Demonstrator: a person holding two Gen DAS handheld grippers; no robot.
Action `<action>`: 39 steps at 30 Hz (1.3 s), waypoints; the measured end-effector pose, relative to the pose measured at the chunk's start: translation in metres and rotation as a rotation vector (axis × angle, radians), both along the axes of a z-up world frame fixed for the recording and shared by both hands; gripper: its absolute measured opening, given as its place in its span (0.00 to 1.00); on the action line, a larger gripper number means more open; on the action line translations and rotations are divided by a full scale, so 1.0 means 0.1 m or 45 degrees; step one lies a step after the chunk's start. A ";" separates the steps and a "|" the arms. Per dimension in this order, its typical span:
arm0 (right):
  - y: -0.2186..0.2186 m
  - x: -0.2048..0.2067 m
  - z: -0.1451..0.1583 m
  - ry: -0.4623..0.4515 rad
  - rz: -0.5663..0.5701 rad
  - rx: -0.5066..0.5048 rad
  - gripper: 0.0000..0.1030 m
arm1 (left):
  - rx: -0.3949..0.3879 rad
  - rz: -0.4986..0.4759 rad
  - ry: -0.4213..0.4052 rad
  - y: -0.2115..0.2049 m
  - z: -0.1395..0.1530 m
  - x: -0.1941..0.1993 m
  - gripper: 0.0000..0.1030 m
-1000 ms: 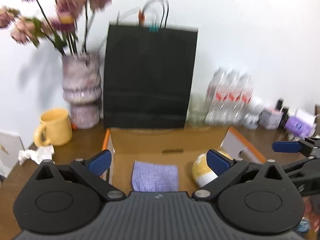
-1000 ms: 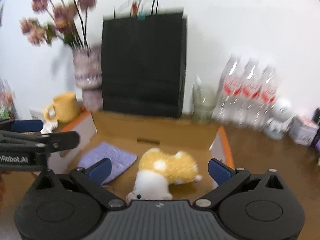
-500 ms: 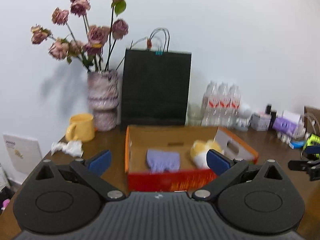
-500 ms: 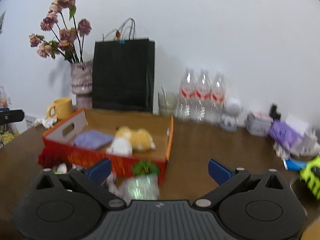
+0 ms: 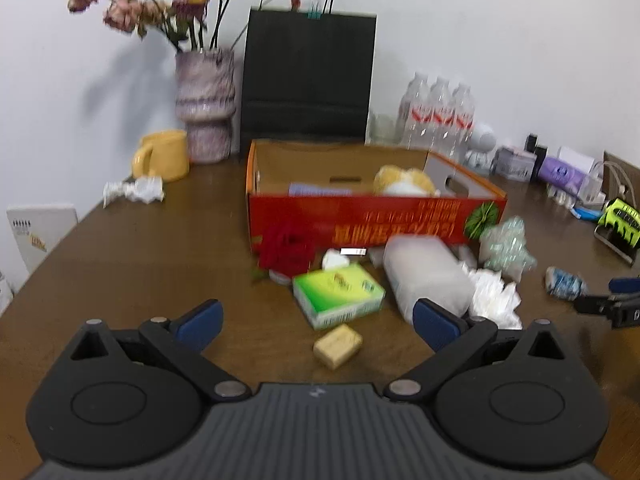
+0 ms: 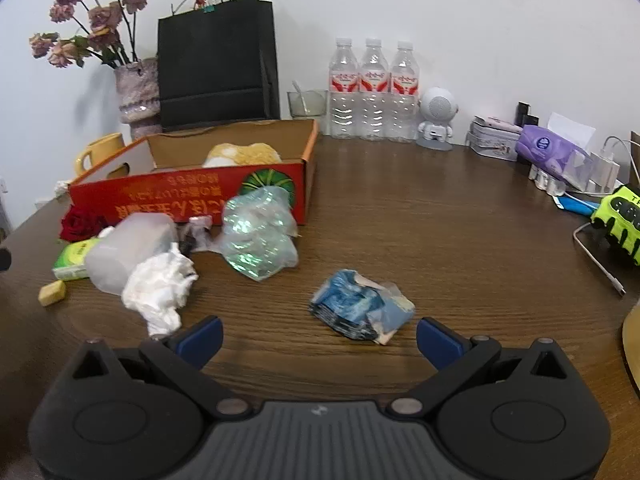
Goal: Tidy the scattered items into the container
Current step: 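Move both grippers back toward the remaining items on the table, then place the small beige block with the left gripper while the right places the blue wrapper in the box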
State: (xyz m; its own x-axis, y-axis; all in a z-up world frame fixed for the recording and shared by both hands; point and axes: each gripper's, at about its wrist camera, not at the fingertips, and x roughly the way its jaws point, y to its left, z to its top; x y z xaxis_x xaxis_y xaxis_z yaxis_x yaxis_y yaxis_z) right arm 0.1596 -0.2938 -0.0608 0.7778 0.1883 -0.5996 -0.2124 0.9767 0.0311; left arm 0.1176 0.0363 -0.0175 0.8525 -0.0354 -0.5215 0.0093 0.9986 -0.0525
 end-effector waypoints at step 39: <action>-0.02 0.25 -0.05 -0.055 0.069 0.005 0.14 | 0.042 -0.145 0.132 -0.12 -0.27 0.25 0.26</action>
